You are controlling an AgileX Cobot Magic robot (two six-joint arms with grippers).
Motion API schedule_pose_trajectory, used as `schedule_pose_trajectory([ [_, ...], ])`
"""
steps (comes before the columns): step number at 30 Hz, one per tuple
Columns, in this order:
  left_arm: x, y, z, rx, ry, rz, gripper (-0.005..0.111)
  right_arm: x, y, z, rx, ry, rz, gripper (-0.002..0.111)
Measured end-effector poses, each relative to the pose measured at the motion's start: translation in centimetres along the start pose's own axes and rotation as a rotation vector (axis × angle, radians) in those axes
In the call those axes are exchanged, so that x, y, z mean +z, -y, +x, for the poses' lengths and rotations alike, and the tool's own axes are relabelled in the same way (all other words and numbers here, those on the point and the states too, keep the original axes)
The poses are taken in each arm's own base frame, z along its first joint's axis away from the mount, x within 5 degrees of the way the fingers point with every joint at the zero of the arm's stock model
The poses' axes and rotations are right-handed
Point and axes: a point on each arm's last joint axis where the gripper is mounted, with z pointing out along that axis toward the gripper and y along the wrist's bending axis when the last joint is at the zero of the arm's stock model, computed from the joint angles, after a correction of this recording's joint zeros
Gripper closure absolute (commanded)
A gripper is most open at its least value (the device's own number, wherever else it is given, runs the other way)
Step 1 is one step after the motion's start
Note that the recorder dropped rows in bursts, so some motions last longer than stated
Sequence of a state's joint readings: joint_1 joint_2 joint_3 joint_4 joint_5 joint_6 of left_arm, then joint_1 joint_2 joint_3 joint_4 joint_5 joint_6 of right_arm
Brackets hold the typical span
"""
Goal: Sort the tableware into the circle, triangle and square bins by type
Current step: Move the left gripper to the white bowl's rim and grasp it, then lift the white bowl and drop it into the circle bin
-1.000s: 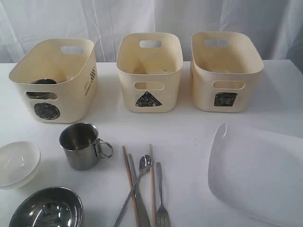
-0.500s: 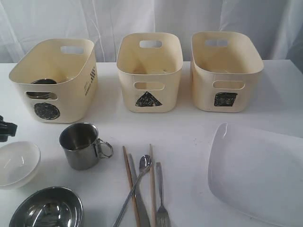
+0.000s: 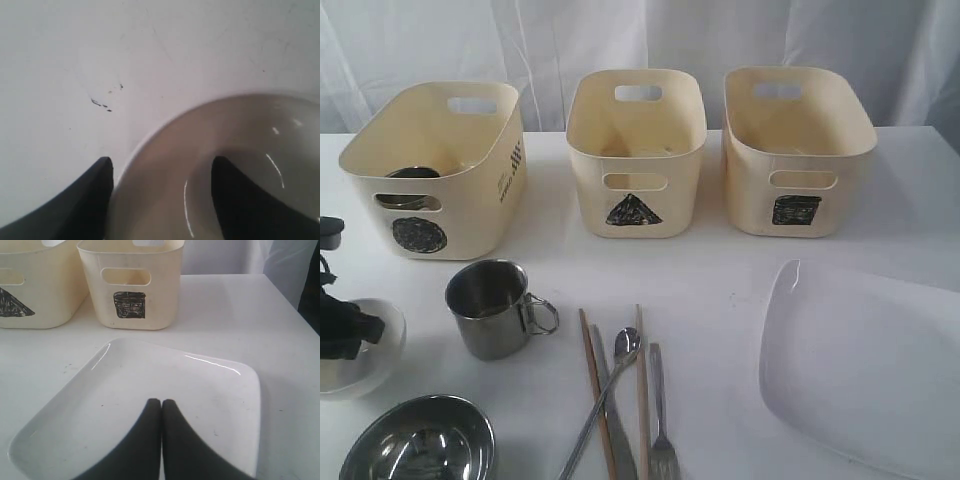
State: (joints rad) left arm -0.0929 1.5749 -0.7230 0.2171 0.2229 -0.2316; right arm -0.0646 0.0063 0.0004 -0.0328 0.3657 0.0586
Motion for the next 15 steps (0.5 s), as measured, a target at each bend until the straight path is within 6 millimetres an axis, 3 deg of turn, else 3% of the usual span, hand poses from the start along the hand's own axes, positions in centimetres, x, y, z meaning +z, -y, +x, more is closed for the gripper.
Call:
schedule_pose_trajectory([
  [3, 0.4, 0.0, 0.1, 0.004, -0.014, 0.0, 0.065, 0.0, 0.0, 0.0, 0.0, 0.0, 0.0, 0.108],
  [7, 0.4, 0.0, 0.1, 0.003, -0.021, -0.002, 0.107, 0.0, 0.0, 0.0, -0.007, 0.0, 0.0, 0.108],
  [15, -0.9, -0.1, -0.1, -0.022, -0.013, -0.003, 0.107, 0.0, 0.0, 0.0, -0.015, 0.0, 0.0, 0.108],
])
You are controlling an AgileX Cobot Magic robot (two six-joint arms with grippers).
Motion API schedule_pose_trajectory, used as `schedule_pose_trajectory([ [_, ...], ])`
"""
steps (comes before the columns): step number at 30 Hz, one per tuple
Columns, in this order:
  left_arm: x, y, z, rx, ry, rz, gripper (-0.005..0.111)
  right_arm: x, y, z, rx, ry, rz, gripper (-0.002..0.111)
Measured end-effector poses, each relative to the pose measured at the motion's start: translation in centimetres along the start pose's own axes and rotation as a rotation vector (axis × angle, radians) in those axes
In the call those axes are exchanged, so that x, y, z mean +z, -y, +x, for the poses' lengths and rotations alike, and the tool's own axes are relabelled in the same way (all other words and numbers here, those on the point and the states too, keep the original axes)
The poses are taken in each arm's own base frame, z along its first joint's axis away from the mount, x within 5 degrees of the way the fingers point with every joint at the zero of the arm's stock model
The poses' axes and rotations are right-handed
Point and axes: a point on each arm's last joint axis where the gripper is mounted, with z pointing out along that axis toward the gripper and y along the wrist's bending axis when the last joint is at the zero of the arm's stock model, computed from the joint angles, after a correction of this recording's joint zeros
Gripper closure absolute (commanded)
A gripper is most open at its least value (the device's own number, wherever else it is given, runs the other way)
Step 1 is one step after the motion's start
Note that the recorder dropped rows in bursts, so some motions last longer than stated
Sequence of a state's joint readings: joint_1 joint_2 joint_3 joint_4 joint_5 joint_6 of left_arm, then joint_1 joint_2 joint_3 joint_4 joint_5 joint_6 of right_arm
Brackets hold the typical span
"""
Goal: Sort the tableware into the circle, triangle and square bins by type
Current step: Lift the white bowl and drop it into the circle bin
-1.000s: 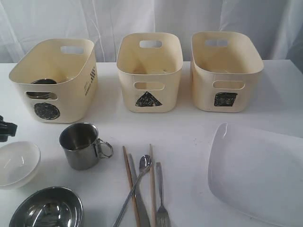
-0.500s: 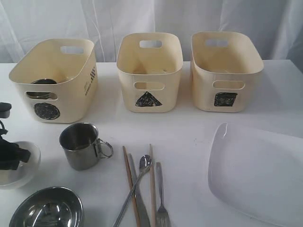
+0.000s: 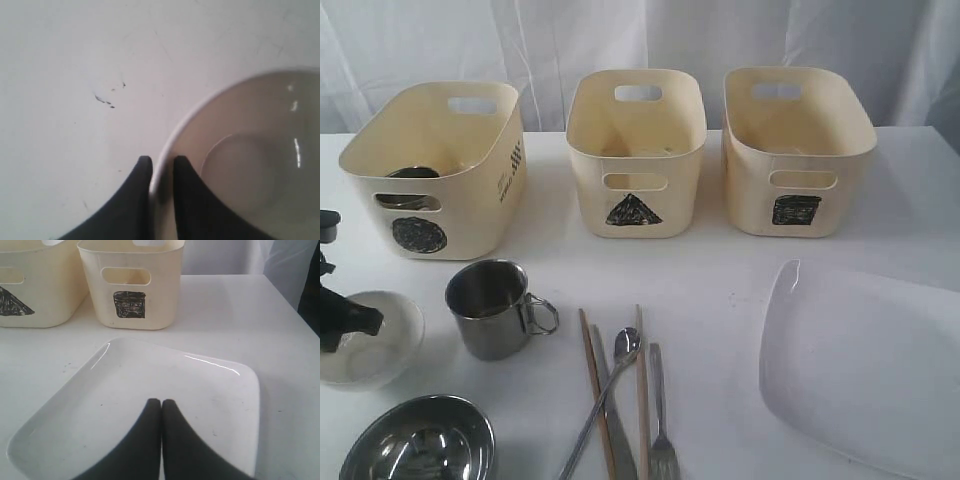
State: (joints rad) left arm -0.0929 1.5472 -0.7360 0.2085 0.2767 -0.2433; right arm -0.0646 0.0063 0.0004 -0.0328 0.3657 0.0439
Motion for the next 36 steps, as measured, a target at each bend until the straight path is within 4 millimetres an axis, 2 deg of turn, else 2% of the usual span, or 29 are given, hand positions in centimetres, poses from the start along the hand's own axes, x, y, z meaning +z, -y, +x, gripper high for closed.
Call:
schedule_pose_trajectory([
  [5, -3.9, -0.6, -0.2, 0.023, 0.026, -0.035, 0.107, 0.0, 0.0, 0.0, 0.0, 0.0, 0.0, 0.108],
  [10, -10.8, -1.6, -1.5, 0.08, 0.254, -0.115, 0.107, 0.0, 0.0, 0.0, -0.002, 0.0, 0.0, 0.108],
  [14, -15.3, -1.8, -2.8, 0.095, 0.531, -0.14, 0.107, 0.0, 0.0, 0.0, -0.002, 0.0, 0.0, 0.108],
  [15, -16.5, -1.7, -3.5, 0.085, 0.663, -0.126, 0.107, 0.0, 0.0, 0.0, -0.002, 0.0, 0.0, 0.108],
  [18, -18.8, -1.1, -5.5, 0.088, 0.987, -0.072, 0.107, 0.0, 0.0, 0.0, -0.002, 0.0, 0.0, 0.108],
  [20, -19.6, -0.6, -6.8, 0.104, 1.169, -0.034, 0.107, 0.0, 0.0, 0.0, -0.002, 0.0, 0.0, 0.108],
  [22, -19.4, -0.2, -8.2, 0.123, 1.304, 0.003, 0.107, 0.0, 0.0, 0.0, -0.002, 0.0, 0.0, 0.108],
  [24, -17.8, 0.1, -9.6, 0.141, 1.35, 0.014, 0.107, 0.0, 0.0, 0.0, -0.002, 0.0, 0.0, 0.108],
  [31, -8.5, -0.1, -14.6, 0.026, 1.23, 0.026, 0.107, 0.0, 0.0, 0.0, -0.002, 0.0, 0.0, 0.108],
  [34, -6.2, 0.0, -16.3, 0.023, 1.179, 0.025, 0.106, 0.0, 0.0, 0.0, -0.002, 0.0, 0.0, 0.108],
  [36, -4.9, 0.0, -17.3, 0.024, 1.121, 0.025, 0.098, 0.0, 0.0, 0.0, -0.002, 0.0, 0.0, 0.108],
])
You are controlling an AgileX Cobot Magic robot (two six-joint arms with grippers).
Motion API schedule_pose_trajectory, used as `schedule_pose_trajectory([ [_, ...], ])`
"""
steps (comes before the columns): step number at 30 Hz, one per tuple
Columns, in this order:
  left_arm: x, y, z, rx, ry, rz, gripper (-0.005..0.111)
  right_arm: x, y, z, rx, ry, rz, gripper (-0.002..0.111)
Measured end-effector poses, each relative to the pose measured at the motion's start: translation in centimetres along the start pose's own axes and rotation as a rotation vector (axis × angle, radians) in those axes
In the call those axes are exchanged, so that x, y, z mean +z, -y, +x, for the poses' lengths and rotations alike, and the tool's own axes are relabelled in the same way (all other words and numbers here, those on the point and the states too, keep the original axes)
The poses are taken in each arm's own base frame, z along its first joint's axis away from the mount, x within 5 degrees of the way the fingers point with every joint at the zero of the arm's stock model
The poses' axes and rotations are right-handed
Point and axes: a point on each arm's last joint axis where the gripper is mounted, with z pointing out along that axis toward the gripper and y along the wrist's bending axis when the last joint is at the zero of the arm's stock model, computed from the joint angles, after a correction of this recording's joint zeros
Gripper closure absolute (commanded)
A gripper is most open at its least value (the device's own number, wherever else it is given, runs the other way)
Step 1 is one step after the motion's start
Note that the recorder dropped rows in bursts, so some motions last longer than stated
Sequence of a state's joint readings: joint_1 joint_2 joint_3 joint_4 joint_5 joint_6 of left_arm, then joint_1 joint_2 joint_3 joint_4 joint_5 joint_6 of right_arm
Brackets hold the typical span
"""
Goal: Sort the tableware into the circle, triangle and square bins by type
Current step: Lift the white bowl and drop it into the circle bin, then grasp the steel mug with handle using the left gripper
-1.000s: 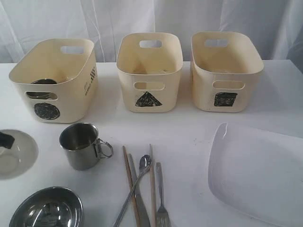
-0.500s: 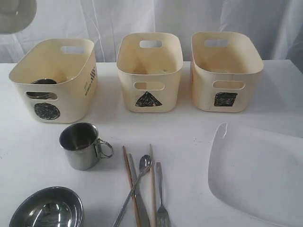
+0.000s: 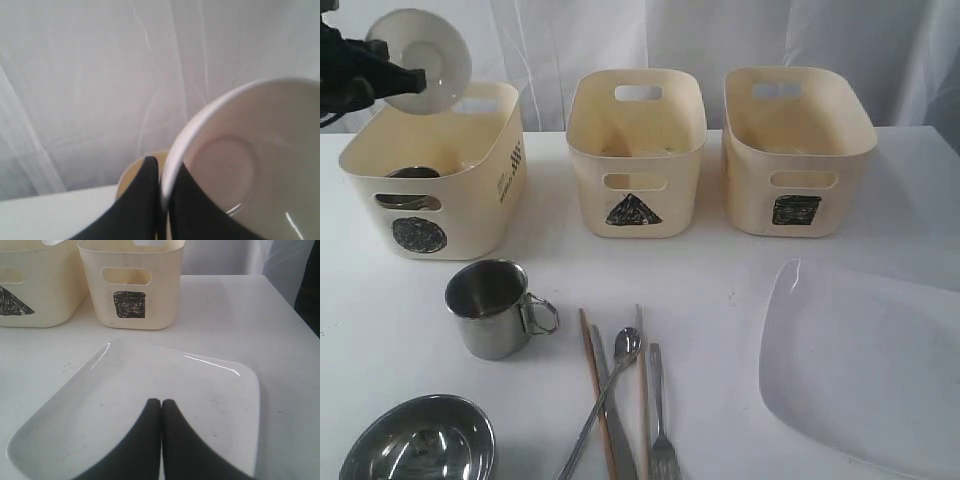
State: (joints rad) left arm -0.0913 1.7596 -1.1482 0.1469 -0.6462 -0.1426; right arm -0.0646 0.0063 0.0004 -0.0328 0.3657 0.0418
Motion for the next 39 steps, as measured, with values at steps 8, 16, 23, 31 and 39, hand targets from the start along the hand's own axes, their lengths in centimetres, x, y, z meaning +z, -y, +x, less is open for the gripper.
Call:
schedule_pose_trajectory([
  [8, 1.5, 0.2, 1.5, -0.029, -0.156, 0.005, 0.057, 0.0, 0.0, 0.0, 0.0, 0.0, 0.0, 0.108],
  [16, 1.0, 0.4, 0.7, -0.025, -0.158, 0.034, 0.057, 0.0, 0.0, 0.0, 0.0, 0.0, 0.0, 0.108],
  [23, -1.3, 0.1, -2.4, -0.191, -0.187, 0.002, 0.057, 0.0, 0.0, 0.0, 0.0, 0.0, 0.0, 0.108],
  [31, -7.2, -1.1, -4.6, -0.262, -0.503, -0.159, 0.057, 0.0, 0.0, 0.0, 0.0, 0.0, 0.0, 0.108],
  [39, -12.4, 3.8, -3.5, -0.179, -0.987, 0.359, 0.057, 0.0, 0.0, 0.0, 0.0, 0.0, 0.0, 0.108],
])
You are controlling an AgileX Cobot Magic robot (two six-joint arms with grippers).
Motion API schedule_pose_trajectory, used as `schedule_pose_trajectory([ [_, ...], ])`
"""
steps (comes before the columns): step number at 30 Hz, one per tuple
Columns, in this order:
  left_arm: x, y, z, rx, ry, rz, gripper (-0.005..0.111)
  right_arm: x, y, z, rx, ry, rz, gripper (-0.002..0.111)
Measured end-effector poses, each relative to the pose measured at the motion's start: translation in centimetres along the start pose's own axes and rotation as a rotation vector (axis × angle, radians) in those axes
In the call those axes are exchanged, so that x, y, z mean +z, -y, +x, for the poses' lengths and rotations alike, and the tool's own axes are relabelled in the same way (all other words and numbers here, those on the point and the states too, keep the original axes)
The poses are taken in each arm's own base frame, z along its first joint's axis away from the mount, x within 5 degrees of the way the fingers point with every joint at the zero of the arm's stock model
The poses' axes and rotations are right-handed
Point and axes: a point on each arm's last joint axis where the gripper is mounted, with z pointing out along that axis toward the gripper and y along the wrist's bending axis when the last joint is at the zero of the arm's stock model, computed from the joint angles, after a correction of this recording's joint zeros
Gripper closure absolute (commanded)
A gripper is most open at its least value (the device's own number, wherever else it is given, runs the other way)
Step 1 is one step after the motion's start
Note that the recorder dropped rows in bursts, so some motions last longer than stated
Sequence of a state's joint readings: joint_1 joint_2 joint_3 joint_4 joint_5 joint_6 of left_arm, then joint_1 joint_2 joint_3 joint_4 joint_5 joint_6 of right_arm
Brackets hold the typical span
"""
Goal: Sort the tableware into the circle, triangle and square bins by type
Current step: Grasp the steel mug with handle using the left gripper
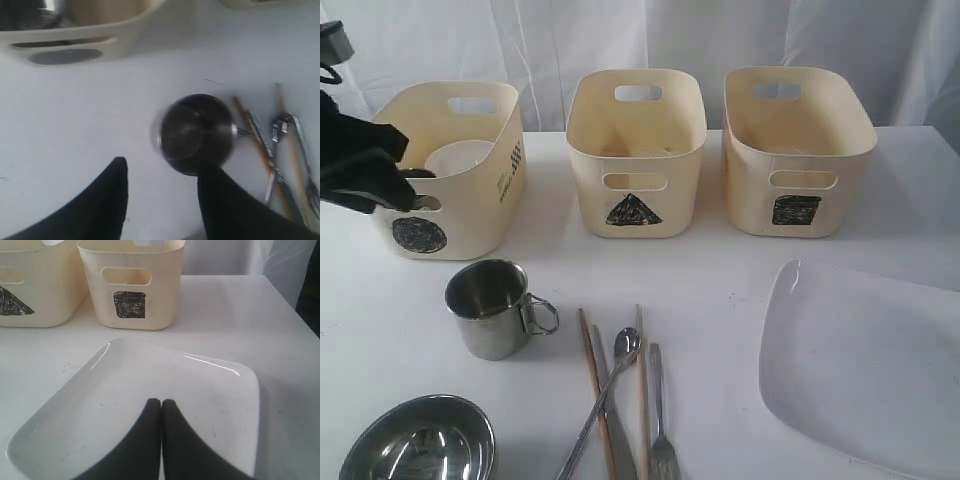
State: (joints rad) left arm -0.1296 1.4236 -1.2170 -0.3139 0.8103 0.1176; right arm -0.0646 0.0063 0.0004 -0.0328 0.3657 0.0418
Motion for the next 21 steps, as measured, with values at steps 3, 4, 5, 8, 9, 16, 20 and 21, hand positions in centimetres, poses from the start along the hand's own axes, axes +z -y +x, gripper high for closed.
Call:
schedule_pose_trajectory([
  [3, 1.1, 0.5, -0.1, -0.005, -0.031, 0.046, 0.057, 0.0, 0.0, 0.0, 0.0, 0.0, 0.0, 0.108],
  [4, 1.5, 0.4, -0.1, -0.018, -0.046, 0.049, 0.057, 0.0, 0.0, 0.0, 0.0, 0.0, 0.0, 0.108],
  [5, 2.1, 0.2, -0.2, -0.033, -0.061, 0.053, 0.057, 0.0, 0.0, 0.0, 0.0, 0.0, 0.0, 0.108],
  [8, 3.7, -0.3, -0.2, -0.06, -0.105, 0.059, 0.057, 0.0, 0.0, 0.0, 0.0, 0.0, 0.0, 0.108],
  [9, 4.3, -0.4, -0.3, -0.067, -0.122, 0.061, 0.057, 0.0, 0.0, 0.0, 0.0, 0.0, 0.0, 0.108],
  [16, 8.5, -1.3, 0.3, -0.132, -0.258, 0.116, 0.057, 0.0, 0.0, 0.0, 0.0, 0.0, 0.0, 0.108],
  [20, 10.9, -2.1, 1.7, -0.16, -0.313, 0.1, 0.057, 0.0, 0.0, 0.0, 0.0, 0.0, 0.0, 0.108],
  [21, 11.5, -2.3, 2.1, -0.169, -0.323, 0.096, 0.057, 0.0, 0.0, 0.0, 0.0, 0.0, 0.0, 0.108],
])
